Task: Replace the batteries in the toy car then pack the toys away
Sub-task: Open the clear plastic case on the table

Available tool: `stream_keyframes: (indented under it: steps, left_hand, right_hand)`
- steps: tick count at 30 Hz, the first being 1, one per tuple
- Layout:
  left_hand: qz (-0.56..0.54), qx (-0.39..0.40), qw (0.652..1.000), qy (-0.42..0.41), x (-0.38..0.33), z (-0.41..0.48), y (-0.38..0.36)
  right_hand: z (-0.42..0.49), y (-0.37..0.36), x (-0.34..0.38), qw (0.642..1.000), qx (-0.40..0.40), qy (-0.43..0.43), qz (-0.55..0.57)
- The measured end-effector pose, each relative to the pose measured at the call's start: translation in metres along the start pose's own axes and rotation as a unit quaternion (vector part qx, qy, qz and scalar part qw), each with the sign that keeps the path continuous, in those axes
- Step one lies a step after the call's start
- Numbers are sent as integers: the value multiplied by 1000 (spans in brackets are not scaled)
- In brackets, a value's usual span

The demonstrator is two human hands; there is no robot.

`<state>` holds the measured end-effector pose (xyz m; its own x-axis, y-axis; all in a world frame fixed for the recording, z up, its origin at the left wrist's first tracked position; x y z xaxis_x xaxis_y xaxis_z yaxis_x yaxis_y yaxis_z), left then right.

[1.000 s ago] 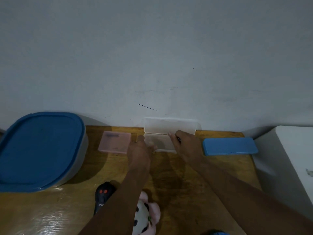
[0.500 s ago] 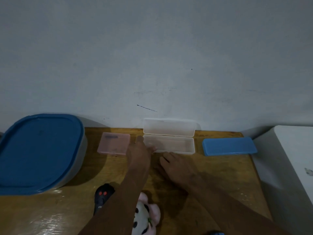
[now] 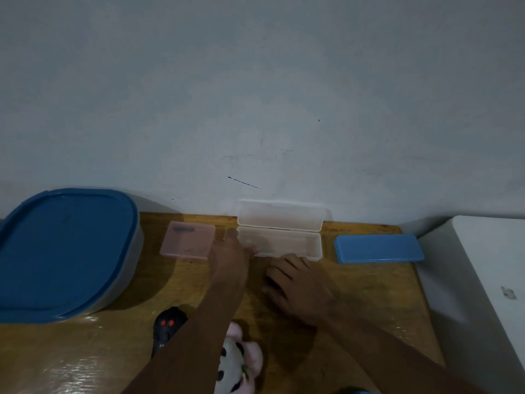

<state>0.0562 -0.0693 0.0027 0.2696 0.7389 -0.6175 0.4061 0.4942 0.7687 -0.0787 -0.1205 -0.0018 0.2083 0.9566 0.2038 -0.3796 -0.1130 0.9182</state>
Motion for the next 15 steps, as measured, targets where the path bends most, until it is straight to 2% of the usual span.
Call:
stream_keyframes:
  steps: [2, 4, 6, 8, 11, 15]
  left_hand:
    - [-11, 5, 1000, 3, 1, 0, -1]
    - [-28, 8, 1000, 8, 2, 0, -1]
    - [-31, 4, 1000, 1, 1, 0, 0]
    - [-34, 0, 999, -6, 0, 0, 1]
    - [-39, 2, 999, -8, 0, -1, 1]
    - [-42, 5, 999, -3, -2, -1, 2]
  right_hand:
    - [4, 13, -9, 999, -24, -32, 21]
    - [13, 30, -31, 990, -85, -104, 36]
    - [20, 52, -66, 957, -179, -221, 63]
    - [21, 66, -99, 906, -240, -338, 84]
    - [19, 64, -124, 853, -228, -447, 141]
    - [17, 59, -125, 846, -201, -457, 187]
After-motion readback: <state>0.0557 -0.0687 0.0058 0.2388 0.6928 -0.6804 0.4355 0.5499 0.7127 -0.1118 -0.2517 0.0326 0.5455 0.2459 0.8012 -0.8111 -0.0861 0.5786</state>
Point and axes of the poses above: each hand's wrist, its own z-axis towards the middle knuckle, its own y-axis out of the back of the hand, x = y × z, the point moved 8 cm from there along z, towards the middle knuckle, and after that the axes turned 9 degrees about -x, right-handed, at the moved point
